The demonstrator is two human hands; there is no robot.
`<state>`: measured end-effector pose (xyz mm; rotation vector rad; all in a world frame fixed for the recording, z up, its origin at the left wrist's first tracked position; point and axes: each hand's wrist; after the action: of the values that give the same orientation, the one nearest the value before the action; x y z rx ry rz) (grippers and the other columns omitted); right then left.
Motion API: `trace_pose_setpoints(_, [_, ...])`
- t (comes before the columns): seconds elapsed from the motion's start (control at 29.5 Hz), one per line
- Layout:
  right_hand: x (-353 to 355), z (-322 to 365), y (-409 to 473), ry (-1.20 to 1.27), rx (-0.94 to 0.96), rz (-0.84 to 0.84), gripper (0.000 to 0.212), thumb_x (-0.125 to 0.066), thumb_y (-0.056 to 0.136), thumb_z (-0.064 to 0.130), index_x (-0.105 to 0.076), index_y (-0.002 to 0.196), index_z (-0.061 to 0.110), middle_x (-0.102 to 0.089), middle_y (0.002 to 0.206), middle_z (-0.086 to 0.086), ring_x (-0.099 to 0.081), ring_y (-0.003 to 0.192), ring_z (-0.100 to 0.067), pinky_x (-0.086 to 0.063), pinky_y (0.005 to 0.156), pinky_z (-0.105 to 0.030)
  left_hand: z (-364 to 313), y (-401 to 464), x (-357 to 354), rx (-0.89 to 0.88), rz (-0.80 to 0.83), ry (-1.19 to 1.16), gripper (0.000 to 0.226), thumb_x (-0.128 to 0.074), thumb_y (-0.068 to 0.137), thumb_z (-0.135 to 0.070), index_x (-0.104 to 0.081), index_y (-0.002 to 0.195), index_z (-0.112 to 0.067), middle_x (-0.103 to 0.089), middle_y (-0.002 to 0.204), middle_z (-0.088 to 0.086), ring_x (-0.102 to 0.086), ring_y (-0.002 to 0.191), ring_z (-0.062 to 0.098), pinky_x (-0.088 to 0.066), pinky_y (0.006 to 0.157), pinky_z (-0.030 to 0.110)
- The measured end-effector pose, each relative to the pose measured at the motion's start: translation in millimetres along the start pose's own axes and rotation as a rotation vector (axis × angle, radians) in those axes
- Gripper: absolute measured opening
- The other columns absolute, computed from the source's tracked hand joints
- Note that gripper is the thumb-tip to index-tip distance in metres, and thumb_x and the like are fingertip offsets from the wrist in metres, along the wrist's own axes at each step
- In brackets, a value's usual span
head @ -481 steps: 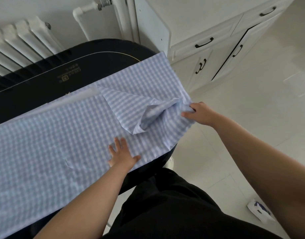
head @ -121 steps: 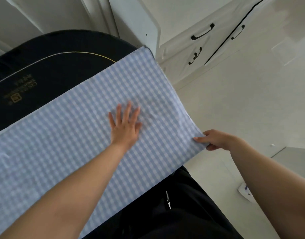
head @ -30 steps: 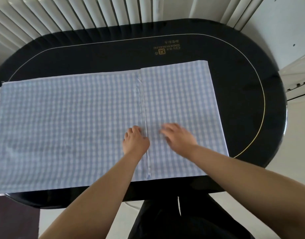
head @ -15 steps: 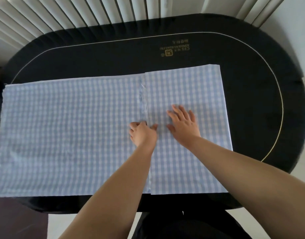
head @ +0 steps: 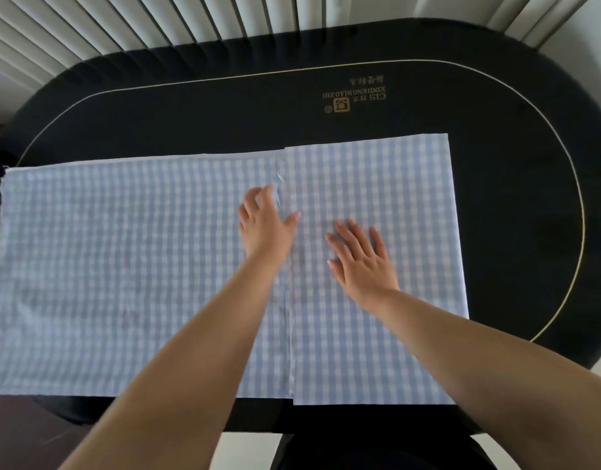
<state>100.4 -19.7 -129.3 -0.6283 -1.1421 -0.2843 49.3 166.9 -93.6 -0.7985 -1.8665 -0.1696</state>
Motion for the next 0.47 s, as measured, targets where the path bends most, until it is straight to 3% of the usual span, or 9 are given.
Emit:
trace_pose_setpoints(0.14, [-3.2,0.2,-0.2,-0.021,0.005,-0.008,0.057,-0.013,0.098,0.044,-0.014,0.15,0.022,-0.006,0.16,0.001,0.002,0.147,-0.02,0.007,0.117,-0.045,-7.9,63.3,17.8,-0.172,0.047,0.234,0.062,-0.066,0.084,-0.04,-0.037,0.135,-0.019,-0.034,0.141,0.005,-0.031,0.13,0.028,-0.029,0.104,0.041])
trace_pose_setpoints(0.27, [-3.3,-0.4,-0.2,-0.017,0.018,-0.036,0.054,-0.018,0.099,0.042,-0.023,0.148,0.02,-0.016,0.159,-0.001,-0.008,0.146,-0.023,0.0,0.116,-0.047,-18.1,102.2,30.2,-0.26,0.213,0.489,0.062,-0.063,0.081,-0.055,-0.045,0.128,-0.017,-0.046,0.129,0.009,-0.041,0.12,0.03,-0.034,0.098,0.043])
trace_pose_setpoints(0.37, [-3.4,-0.2,0.4,-0.015,0.027,-0.048,0.052,-0.023,0.099,0.04,-0.027,0.147,0.019,-0.02,0.158,-0.003,-0.012,0.146,-0.024,-0.006,0.116,-0.049,-26.5,124.4,41.1,-0.233,0.403,0.621,0.063,-0.055,0.08,-0.067,-0.053,0.117,-0.017,-0.057,0.116,0.006,-0.051,0.109,0.028,-0.039,0.091,0.042])
trace_pose_setpoints(0.47, [-3.6,-0.8,-0.3,-0.007,0.026,-0.058,0.051,-0.025,0.099,0.039,-0.03,0.145,0.018,-0.023,0.157,-0.004,-0.016,0.145,-0.025,-0.01,0.116,-0.051,-38.6,142.2,47.5,-0.191,0.632,0.558,0.054,-0.05,0.083,-0.067,-0.06,0.103,-0.017,-0.059,0.096,0.001,-0.056,0.087,0.02,-0.043,0.079,0.036])
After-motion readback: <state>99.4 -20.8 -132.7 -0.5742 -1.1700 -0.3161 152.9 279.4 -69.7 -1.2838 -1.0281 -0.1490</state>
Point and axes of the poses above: each hand's wrist, its own y-axis towards the middle knuckle, its own x-axis out of the back of the hand, z = x × y
